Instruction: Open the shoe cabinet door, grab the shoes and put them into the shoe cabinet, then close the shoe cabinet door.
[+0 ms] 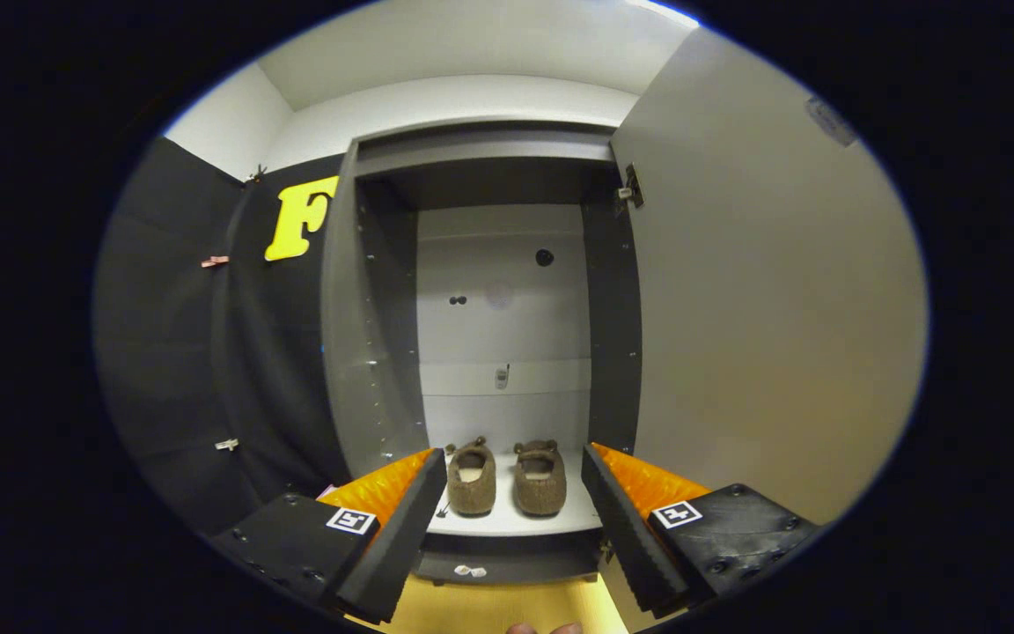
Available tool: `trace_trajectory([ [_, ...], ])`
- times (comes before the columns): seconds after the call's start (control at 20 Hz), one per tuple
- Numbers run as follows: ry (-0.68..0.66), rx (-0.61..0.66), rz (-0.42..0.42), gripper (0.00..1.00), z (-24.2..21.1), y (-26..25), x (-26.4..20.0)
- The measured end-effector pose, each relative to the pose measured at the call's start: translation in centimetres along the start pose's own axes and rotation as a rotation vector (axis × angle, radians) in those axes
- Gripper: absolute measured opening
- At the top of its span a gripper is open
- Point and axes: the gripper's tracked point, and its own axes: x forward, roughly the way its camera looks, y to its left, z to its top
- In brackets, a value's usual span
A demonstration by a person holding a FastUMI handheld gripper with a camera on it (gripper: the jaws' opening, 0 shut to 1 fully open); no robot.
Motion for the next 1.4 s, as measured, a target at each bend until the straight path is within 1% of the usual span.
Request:
trace_trajectory([
  [0.2,0.019,0.008,0.027,0.98,0.8,-1.0,-7.0],
  [0.35,0.068,0.044,0.054,0.98,0.4,-1.4,-12.5],
  [0.55,0.109,0.059,0.044,0.98,0.8,-4.5,-18.1],
  [0.65,0.131,0.086,0.018,0.98,0.8,-7.2,-20.6],
  [0.8,0.124,0.120,-0.086,0.98,1.0,-13.3,-23.2],
  [0.9,0.100,0.120,-0.175,0.98,1.4,-17.9,-24.0],
  [1.05,0.063,0.111,-0.279,0.98,1.0,-24.5,-22.7],
  [1.15,0.047,0.093,-0.311,0.98,0.8,-27.8,-21.0],
  [1.25,0.037,0.073,-0.304,0.98,0.7,-29.4,-18.7],
  [1.4,0.054,0.040,-0.289,0.98,0.0,-30.2,-15.7],
])
